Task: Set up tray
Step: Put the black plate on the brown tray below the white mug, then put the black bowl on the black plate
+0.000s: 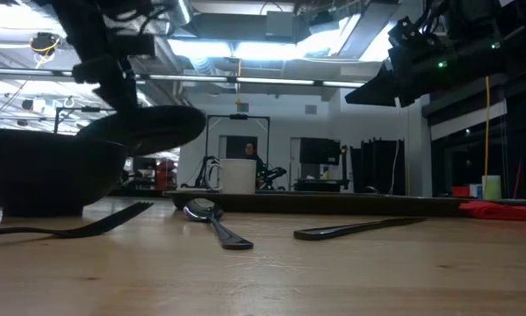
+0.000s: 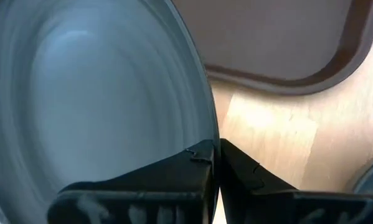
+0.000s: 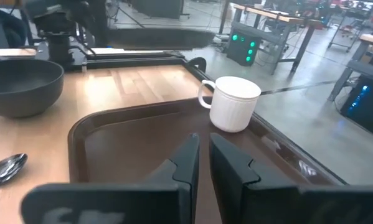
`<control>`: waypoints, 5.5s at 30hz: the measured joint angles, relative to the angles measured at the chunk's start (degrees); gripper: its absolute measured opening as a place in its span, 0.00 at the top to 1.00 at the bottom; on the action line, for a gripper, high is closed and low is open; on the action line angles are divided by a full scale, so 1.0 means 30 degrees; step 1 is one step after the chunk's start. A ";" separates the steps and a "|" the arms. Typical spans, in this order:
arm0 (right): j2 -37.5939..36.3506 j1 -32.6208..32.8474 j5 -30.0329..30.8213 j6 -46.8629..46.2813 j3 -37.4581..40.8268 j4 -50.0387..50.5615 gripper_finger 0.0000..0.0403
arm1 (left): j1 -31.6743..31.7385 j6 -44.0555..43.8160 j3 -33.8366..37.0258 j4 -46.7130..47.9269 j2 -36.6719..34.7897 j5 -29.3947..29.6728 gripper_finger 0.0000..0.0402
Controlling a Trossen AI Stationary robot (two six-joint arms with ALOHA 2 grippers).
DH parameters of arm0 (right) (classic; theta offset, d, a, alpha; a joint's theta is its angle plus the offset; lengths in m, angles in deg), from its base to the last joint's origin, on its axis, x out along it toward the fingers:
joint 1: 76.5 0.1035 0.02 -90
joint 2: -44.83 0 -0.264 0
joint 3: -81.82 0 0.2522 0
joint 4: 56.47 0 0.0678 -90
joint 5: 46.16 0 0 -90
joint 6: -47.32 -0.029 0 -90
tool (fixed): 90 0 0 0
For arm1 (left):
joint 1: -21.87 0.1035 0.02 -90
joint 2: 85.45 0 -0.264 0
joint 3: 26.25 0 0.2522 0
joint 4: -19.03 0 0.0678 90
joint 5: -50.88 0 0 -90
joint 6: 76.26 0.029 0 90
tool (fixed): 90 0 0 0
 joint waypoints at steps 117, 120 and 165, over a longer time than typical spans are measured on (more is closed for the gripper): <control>0.0000 0.0022 -0.1685 -0.1025 0.0000 -0.0608 0.89 | -0.4372 0.2190 -0.8004 -0.3412 1.5343 -0.1430 0.72; 0.0000 0.0019 -0.1685 -0.1028 0.0000 -0.0608 0.89 | -0.4371 0.2190 -0.8004 -0.3412 1.5343 -0.1406 0.72; 0.0007 0.0044 -0.2027 -0.1017 0.0000 -0.0506 0.89 | -0.9288 -0.9293 -0.8449 0.5885 0.7671 0.1065 0.65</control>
